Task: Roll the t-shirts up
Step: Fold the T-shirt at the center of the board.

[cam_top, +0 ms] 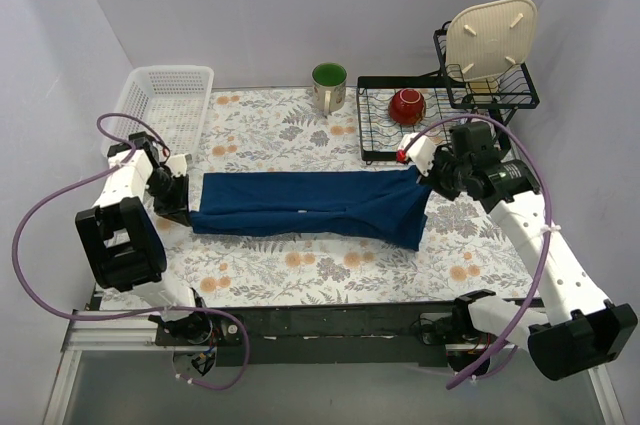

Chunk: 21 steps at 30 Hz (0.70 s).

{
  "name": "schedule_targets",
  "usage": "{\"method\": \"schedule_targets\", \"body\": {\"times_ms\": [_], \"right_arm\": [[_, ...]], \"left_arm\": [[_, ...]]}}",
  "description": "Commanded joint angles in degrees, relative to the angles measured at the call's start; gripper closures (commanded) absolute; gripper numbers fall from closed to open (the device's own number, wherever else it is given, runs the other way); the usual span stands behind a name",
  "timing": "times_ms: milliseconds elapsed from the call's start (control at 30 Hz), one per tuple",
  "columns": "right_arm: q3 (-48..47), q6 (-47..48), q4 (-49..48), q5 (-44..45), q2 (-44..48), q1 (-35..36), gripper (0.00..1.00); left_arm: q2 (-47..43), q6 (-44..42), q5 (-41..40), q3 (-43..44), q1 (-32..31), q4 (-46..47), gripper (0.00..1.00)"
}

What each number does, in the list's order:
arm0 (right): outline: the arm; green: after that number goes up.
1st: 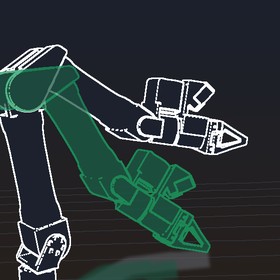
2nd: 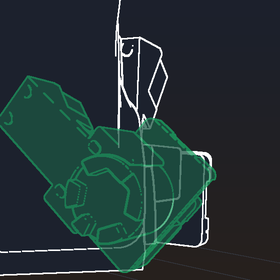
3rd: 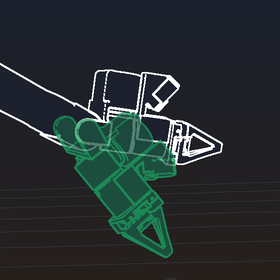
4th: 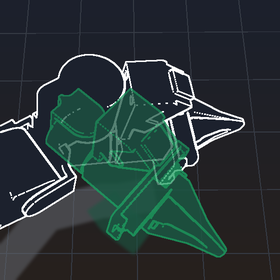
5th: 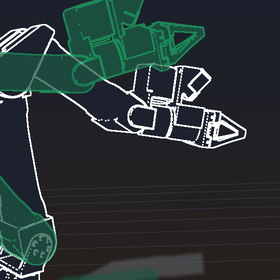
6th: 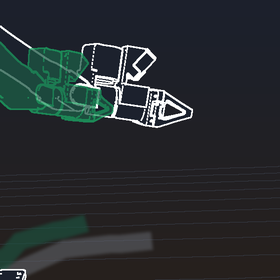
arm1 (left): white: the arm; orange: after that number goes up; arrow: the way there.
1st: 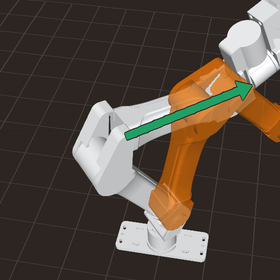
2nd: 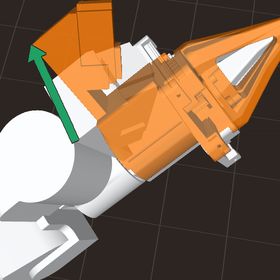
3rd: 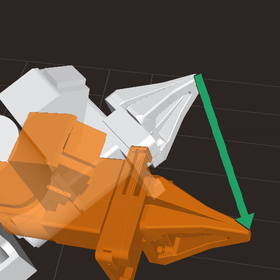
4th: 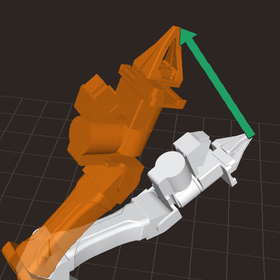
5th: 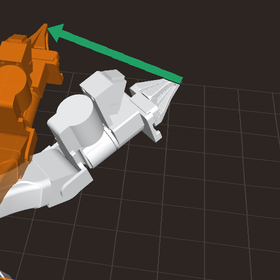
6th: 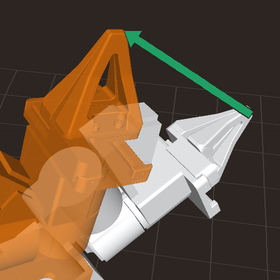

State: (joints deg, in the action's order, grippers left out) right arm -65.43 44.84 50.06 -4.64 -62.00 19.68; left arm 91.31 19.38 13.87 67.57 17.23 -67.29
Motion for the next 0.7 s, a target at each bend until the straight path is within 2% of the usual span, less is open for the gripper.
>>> {"method": "schedule_targets", "body": {"times_ms": [0, 167, 400, 667], "right_arm": [[-4.0, 3.1, -4.4, -2.7, -2.9, -1.0, 0.99], [-5.1, 6.0, -5.8, -3.5, -5.8, -1.3, 0.99], [-4.1, 8.9, -7.6, -3.5, -8.9, -3.1, 0.99], [-5.5, 9.8, -10.7, -3.5, -13.6, -4.1, 0.99]], "left_arm": [[1.7, 2.5, 1.8, 3.3, -2.3, 1.2, 1.00], [5.5, 4.3, 1.2, 6.3, -4.7, 2.9, 1.00], [9.6, 4.9, -3.3, 9.8, -4.8, 4.4, 1.00], [12.1, 5.8, -4.4, 12.1, -4.8, 5.1, 1.00]]}}
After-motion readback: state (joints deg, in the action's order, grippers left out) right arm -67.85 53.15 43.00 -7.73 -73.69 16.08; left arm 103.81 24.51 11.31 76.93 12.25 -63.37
